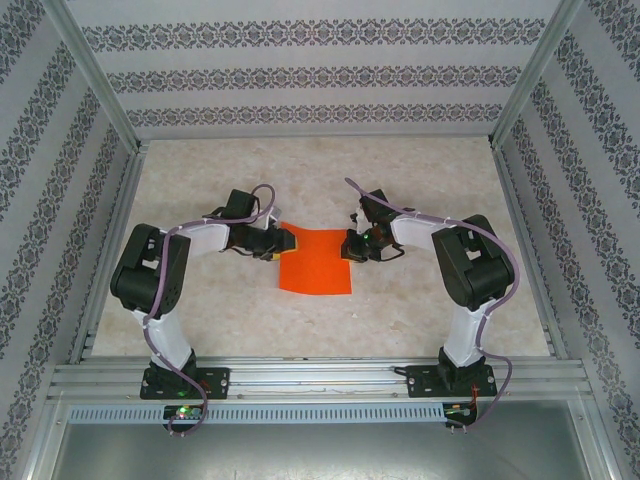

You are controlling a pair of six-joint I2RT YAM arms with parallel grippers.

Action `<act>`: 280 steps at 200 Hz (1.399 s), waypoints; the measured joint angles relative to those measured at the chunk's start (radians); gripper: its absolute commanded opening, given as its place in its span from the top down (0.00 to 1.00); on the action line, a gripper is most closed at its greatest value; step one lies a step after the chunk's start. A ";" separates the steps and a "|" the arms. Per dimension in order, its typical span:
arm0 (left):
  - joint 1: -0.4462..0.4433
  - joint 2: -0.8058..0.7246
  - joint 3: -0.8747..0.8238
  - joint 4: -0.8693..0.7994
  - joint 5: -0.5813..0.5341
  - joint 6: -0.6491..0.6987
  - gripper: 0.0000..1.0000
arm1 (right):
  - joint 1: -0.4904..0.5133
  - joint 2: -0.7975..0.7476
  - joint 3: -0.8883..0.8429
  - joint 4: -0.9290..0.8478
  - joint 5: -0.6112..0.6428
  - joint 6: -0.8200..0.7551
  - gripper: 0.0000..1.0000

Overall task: Fold a paper plane with a square sheet of paper (fold left side to right side)
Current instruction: First fold in half a square sheet of paper at the center of the table.

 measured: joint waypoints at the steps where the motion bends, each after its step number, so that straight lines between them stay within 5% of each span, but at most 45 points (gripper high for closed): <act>1: 0.000 -0.001 0.000 0.002 0.002 -0.003 0.58 | 0.000 0.000 0.000 0.000 0.000 0.000 1.00; 102: -0.111 0.067 0.124 0.112 0.069 -0.113 0.48 | 0.003 0.001 -0.005 0.025 -0.006 0.000 1.00; 179: -0.130 0.123 0.170 0.054 0.031 -0.072 0.82 | 0.003 0.000 -0.041 0.120 -0.049 0.036 1.00; 224: -0.136 0.132 0.183 0.007 0.008 -0.035 0.90 | 0.003 -0.013 -0.051 0.125 -0.043 0.035 1.00; 280: -0.136 0.139 0.184 -0.024 0.000 -0.027 0.91 | -0.026 -0.120 -0.075 0.122 -0.026 0.027 0.75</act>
